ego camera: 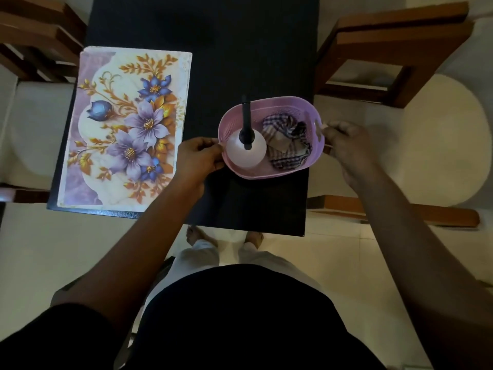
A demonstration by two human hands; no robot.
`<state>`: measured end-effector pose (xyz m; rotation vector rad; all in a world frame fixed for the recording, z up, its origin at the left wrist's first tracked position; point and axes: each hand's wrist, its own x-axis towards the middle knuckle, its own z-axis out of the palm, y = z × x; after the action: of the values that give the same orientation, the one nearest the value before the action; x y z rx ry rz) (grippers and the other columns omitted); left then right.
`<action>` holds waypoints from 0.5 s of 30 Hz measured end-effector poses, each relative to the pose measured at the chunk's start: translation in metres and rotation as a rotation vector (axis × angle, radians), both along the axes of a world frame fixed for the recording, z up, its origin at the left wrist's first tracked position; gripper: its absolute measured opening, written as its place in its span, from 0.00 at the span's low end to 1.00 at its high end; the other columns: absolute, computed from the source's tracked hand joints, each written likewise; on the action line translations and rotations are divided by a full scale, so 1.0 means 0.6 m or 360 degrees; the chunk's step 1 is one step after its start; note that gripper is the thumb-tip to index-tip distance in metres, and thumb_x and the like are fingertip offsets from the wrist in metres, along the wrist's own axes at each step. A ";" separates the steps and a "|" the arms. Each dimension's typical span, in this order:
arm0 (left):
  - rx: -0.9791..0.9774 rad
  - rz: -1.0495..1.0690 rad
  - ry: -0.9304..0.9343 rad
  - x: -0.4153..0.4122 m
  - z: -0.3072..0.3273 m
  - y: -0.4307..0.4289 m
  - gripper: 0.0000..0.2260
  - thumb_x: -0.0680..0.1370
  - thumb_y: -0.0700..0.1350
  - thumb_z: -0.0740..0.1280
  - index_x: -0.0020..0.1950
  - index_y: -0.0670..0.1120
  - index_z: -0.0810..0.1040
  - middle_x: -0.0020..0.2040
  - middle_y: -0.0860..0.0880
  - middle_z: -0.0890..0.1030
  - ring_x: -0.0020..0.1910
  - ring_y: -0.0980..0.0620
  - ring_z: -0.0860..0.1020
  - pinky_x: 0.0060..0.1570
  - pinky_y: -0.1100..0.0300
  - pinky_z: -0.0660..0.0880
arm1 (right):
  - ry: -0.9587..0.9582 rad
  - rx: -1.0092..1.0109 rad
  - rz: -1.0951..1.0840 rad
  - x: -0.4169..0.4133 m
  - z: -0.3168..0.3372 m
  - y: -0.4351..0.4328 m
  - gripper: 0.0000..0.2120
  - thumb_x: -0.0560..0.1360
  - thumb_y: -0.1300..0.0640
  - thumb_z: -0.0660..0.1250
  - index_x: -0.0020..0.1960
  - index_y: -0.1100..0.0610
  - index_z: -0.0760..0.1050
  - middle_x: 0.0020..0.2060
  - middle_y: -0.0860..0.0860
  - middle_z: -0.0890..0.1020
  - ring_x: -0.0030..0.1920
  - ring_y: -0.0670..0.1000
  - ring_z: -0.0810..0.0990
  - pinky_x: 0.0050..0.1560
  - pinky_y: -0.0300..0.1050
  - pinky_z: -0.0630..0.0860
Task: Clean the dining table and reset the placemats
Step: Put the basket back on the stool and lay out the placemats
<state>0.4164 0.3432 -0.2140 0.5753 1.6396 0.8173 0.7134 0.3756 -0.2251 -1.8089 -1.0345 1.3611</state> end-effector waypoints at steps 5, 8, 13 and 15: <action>0.0028 0.0058 -0.0033 -0.004 0.005 -0.006 0.03 0.82 0.36 0.71 0.51 0.42 0.84 0.48 0.45 0.88 0.45 0.52 0.88 0.45 0.61 0.84 | -0.0086 -0.0011 0.0088 -0.011 0.001 0.012 0.10 0.82 0.57 0.68 0.60 0.54 0.85 0.54 0.51 0.87 0.54 0.49 0.87 0.59 0.53 0.84; 0.0054 0.0149 -0.0053 -0.024 0.005 -0.020 0.04 0.82 0.36 0.70 0.51 0.41 0.84 0.48 0.44 0.87 0.46 0.50 0.88 0.45 0.61 0.84 | -0.0099 0.0016 0.0107 -0.035 0.016 0.018 0.10 0.82 0.57 0.69 0.61 0.53 0.85 0.56 0.49 0.87 0.56 0.48 0.86 0.60 0.53 0.84; 0.0181 0.0328 -0.0106 -0.106 0.013 -0.079 0.05 0.81 0.33 0.69 0.52 0.38 0.85 0.45 0.42 0.88 0.43 0.47 0.88 0.46 0.57 0.84 | -0.0066 0.0029 0.0236 -0.126 0.057 0.020 0.10 0.82 0.56 0.69 0.62 0.51 0.83 0.57 0.48 0.86 0.55 0.47 0.86 0.60 0.50 0.83; 0.0221 0.0447 -0.0075 -0.146 0.019 -0.114 0.05 0.80 0.32 0.70 0.52 0.37 0.85 0.45 0.40 0.88 0.43 0.45 0.87 0.48 0.54 0.84 | -0.0007 0.0041 0.0312 -0.177 0.069 0.015 0.10 0.82 0.58 0.69 0.62 0.52 0.83 0.55 0.49 0.87 0.52 0.47 0.87 0.58 0.48 0.84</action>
<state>0.3285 0.2745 -0.2027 0.4229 1.6507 1.1490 0.6073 0.3844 -0.1839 -1.7287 -1.2534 1.4512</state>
